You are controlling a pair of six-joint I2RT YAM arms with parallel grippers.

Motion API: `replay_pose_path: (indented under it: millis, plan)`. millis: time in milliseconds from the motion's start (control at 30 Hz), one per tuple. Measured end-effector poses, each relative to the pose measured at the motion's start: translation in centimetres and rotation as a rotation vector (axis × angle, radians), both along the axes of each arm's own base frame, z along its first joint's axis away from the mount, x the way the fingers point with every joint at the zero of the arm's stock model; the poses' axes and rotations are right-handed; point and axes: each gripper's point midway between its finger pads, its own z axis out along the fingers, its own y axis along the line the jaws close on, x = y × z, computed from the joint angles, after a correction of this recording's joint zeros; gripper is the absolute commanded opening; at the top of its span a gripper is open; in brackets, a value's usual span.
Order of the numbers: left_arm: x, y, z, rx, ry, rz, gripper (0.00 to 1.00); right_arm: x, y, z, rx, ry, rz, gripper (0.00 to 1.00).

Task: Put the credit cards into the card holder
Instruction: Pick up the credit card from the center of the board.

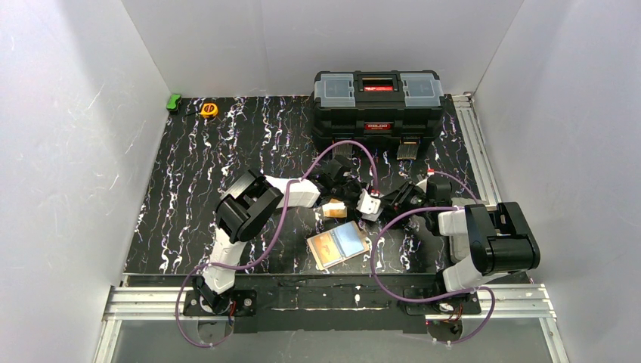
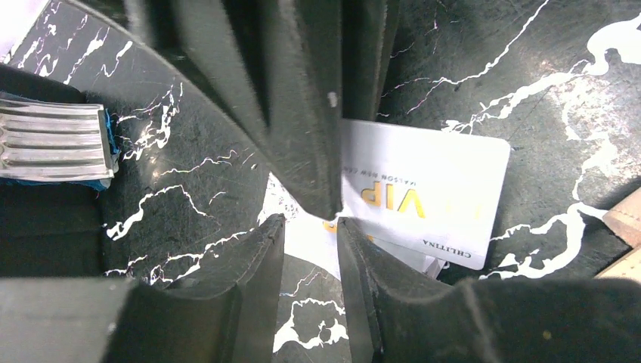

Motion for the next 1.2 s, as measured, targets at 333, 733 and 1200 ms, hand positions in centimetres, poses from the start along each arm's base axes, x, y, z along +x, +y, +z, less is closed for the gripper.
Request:
replay_pose_path:
  millis: [333,733,1200]
  plan:
    - [0.0,0.0,0.0,0.002,0.008,0.006,0.32,-1.3,-1.1,-1.9,-0.093,0.086,-0.017,0.12]
    - [1.2,1.3,1.9,0.072,0.01,0.108,0.79,-0.8,-1.3,2.3,-0.196,-0.038,0.018,0.01]
    - [-6.1,12.7,16.9,-0.037,-0.08,0.239,0.85,-5.7,5.1,8.5,-0.485,-0.22,0.371,0.01]
